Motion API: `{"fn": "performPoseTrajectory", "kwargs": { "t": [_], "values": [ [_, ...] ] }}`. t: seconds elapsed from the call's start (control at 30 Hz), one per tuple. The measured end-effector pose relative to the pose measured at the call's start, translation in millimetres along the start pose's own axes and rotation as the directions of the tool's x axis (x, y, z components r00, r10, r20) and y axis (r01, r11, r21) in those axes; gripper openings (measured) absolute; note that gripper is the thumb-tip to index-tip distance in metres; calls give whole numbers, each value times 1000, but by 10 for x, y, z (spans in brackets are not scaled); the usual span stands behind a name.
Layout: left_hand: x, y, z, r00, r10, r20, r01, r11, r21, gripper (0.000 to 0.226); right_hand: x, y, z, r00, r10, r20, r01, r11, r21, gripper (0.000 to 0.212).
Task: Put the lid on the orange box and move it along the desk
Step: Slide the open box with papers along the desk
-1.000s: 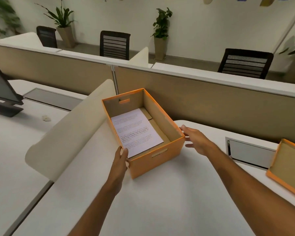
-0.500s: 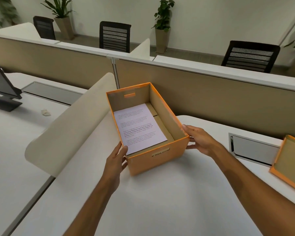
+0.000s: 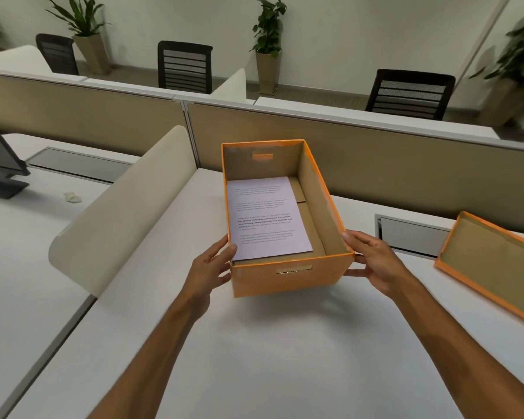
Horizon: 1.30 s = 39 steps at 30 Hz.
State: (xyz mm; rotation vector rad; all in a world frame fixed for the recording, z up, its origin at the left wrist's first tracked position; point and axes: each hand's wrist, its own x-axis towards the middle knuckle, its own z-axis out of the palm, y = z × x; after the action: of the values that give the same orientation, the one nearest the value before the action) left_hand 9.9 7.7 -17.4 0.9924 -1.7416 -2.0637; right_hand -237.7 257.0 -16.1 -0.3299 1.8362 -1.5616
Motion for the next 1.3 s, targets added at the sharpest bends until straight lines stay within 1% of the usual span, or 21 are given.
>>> {"fn": "performPoseTrajectory", "kwargs": {
  "t": [0.23,0.3,0.4,0.47,0.53,0.63,0.73,0.9,0.97,1.1,1.3],
  "values": [
    [-488,-143,487,992,0,126,-7,999,51,67,-883,299,-494,993,0,-117,8,997,72,39],
    [-683,-212,644,990,-8,139,0,998,57,66,-1165,371,-634,990,2,-141,11,996,90,41],
    [-999,-324,871,988,-15,152,4,998,69,70,-1621,494,-835,985,2,-174,17,994,112,43],
    [-1206,-389,998,988,-25,154,12,997,79,63,-1909,593,-949,982,1,-191,24,992,127,42],
    [-1439,-471,1123,988,-35,147,22,996,90,56,-2231,702,-1061,979,-4,-205,33,989,141,45],
    [-1770,-625,1258,987,-46,155,29,994,109,54,-2659,884,-1179,974,-2,-225,35,989,145,50],
    [-2087,-753,1362,984,-56,169,34,991,132,51,-3028,1052,-1252,972,11,-237,25,988,150,49],
    [-2470,-906,1489,981,-75,179,50,989,139,31,-3506,1270,-1301,965,30,-261,11,987,157,45],
    [-2578,-962,1523,979,-78,188,54,990,128,32,-3642,1343,-1285,960,37,-276,8,987,160,44],
    [-2692,-1065,1563,976,-90,198,68,991,116,48,-3803,1468,-1220,952,46,-301,6,985,170,44],
    [-2751,-1169,1524,969,-139,202,116,986,122,52,-3885,1625,-1069,939,80,-333,-24,985,170,44]
  ]
}}
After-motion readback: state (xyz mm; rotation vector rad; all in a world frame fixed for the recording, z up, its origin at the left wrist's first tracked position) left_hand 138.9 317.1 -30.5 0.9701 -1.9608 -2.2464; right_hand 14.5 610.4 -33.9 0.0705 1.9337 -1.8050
